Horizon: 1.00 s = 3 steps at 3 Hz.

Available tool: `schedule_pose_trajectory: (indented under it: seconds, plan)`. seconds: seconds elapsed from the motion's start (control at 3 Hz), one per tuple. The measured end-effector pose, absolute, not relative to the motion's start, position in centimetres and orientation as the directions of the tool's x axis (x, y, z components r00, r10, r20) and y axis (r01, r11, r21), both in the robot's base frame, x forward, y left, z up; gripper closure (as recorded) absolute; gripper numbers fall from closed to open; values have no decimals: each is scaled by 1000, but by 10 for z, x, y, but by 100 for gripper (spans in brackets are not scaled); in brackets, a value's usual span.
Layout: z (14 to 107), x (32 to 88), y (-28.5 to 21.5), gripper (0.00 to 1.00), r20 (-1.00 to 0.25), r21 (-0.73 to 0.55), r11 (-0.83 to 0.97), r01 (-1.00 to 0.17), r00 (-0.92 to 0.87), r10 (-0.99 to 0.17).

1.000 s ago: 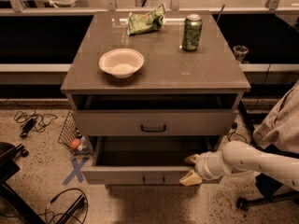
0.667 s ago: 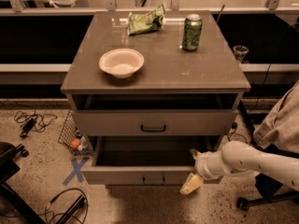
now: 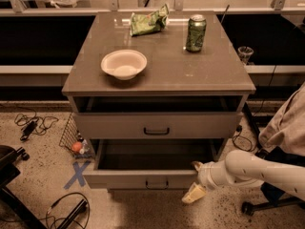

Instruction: Open middle drawer

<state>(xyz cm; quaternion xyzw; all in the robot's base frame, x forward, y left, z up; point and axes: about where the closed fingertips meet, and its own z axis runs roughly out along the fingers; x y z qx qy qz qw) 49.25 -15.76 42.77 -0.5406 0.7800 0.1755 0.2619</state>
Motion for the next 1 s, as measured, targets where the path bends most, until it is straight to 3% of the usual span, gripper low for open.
schedule_pose_trajectory:
  seconds: [0.33,1.0]
  plan:
    - [423,465,-159,41,-569,23,385,-922,-329,-754]
    - [427,462,-159,87,-565,26,386,-922,-332,-755]
